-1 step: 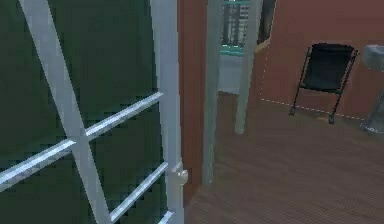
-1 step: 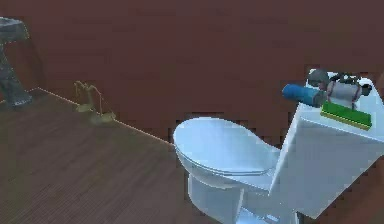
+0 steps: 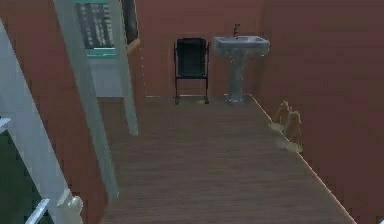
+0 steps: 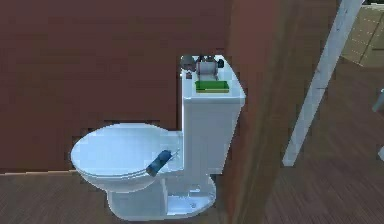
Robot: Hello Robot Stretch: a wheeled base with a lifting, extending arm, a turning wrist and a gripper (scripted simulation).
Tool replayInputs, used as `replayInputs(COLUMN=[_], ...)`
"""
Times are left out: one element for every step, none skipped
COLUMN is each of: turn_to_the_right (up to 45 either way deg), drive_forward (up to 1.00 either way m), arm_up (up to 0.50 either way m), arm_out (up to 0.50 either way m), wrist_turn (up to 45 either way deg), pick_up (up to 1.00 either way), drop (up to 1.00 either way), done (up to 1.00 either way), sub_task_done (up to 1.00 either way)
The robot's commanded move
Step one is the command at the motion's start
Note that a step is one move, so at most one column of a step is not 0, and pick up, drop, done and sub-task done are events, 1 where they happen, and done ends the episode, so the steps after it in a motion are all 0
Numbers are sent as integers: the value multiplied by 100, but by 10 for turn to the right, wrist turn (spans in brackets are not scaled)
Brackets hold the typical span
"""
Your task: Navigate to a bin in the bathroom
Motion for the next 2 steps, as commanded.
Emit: replayInputs(turn_to_the_right=[0,0], drive_forward=[100,100], arm_up=[0,0], arm_out=[0,0], wrist_turn=[0,0], pick_up=[0,0], drop=[0,0], done=[0,0], sub_task_done=[0,0])
